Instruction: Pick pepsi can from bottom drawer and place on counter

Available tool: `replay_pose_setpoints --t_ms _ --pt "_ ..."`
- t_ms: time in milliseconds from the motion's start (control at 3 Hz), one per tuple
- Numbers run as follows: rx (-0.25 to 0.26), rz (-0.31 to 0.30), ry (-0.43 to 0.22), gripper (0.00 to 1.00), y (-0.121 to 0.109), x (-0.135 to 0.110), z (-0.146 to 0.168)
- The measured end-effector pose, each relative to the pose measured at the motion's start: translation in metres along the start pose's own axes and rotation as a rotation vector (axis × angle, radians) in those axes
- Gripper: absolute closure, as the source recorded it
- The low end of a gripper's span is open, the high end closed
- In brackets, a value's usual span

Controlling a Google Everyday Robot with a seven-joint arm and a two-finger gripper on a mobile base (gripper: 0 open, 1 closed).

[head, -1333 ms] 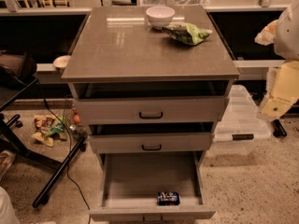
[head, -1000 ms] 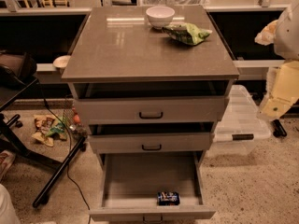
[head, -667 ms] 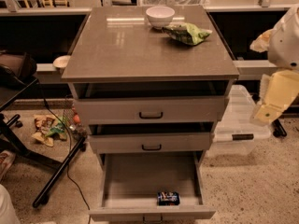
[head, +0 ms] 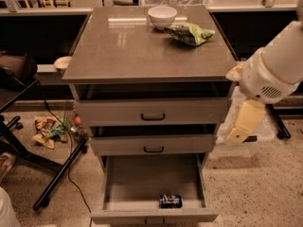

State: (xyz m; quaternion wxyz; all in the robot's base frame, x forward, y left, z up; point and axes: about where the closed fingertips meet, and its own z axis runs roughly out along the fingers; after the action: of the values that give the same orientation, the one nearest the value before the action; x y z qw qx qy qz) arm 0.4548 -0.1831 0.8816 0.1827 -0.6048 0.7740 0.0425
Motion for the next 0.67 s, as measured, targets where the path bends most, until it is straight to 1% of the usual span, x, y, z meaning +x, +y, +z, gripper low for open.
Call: replay_pose_setpoints --t_ms 333,667 --pt "-0.077 0.004 -0.075 0.00 0.0114 -0.0082 0.0562" --pt "-0.077 0.004 -0.075 0.00 0.0114 -0.0082 0.0563"
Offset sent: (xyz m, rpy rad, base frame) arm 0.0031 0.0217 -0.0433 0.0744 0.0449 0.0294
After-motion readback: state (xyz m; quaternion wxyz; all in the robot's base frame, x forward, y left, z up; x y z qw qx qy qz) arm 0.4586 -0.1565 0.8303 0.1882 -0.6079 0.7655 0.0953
